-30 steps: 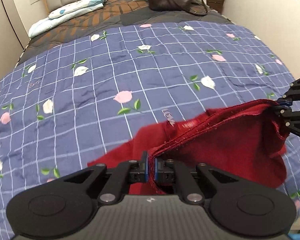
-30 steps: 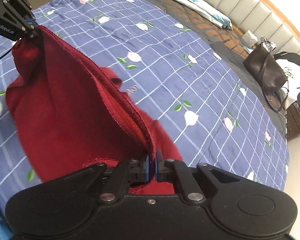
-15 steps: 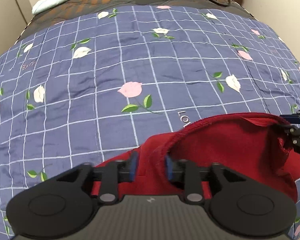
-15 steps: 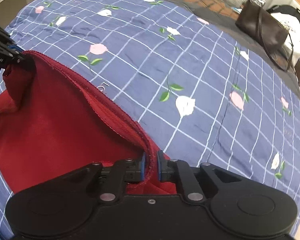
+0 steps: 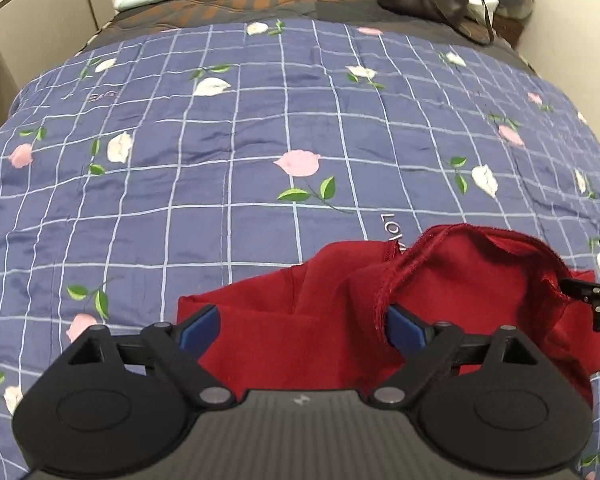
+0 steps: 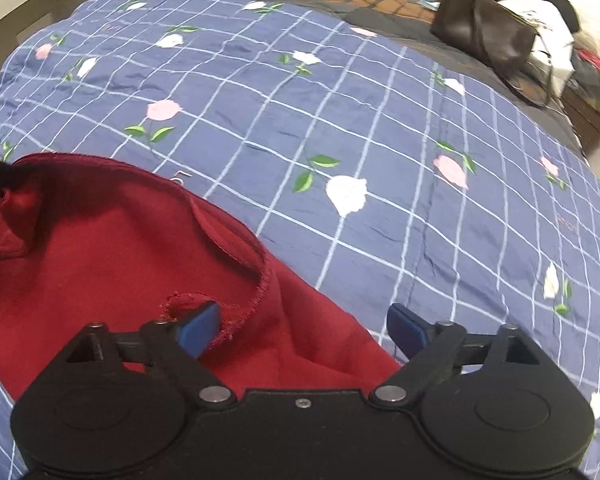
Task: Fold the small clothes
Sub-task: 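Open both tools to release the hem onto the collar, then raise both tools away from the folded red sweater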
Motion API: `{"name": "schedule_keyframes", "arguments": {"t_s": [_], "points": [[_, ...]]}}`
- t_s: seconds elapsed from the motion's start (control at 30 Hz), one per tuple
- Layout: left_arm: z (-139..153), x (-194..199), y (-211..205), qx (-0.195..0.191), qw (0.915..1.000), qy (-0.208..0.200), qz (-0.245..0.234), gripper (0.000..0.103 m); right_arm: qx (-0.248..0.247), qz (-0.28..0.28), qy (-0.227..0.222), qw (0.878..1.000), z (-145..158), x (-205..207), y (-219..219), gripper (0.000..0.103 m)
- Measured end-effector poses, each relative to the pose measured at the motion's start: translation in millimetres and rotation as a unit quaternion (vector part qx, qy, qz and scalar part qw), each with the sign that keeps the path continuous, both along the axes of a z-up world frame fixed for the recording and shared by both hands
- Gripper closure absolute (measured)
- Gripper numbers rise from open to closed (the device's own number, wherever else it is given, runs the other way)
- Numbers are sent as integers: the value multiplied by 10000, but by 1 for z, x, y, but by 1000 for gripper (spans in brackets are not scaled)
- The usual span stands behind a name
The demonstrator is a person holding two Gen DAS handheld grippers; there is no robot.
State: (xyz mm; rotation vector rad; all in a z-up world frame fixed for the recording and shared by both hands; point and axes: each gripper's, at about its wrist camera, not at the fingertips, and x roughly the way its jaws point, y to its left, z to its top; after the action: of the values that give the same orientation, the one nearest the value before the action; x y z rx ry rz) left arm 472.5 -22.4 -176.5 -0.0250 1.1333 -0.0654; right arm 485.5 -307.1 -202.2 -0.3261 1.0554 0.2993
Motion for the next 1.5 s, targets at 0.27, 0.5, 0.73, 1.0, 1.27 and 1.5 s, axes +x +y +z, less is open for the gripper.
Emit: {"name": "schedule_keyframes", "arguments": {"t_s": [0.27, 0.5, 0.73, 1.0, 1.27, 1.5], "points": [[20, -19, 14, -134, 9992, -363, -89, 4, 281, -449, -428, 9977, 13, -22, -22, 1], [-12, -24, -10, 203, 9992, 14, -354, 2, 415, 10, -405, 9983, 16, -38, -13, 1], [-54, -10, -23, 944, 9947, 394, -71, 6, -132, 366, 322, 9987, -36, -54, 7, 1], [-57, 13, 29, 1448, 9823, 441, 1103, 6, -478, -752, -192, 9958, -36, -31, -41, 1], [-38, -5, 50, 723, 9849, 175, 1564, 2, -622, -2101, -295, 9753, -29, -17, -106, 1], [-53, -30, -17, 608, 9975, 153, 339, 1, -105, -1776, -186, 9839, -27, -56, -94, 1]]}}
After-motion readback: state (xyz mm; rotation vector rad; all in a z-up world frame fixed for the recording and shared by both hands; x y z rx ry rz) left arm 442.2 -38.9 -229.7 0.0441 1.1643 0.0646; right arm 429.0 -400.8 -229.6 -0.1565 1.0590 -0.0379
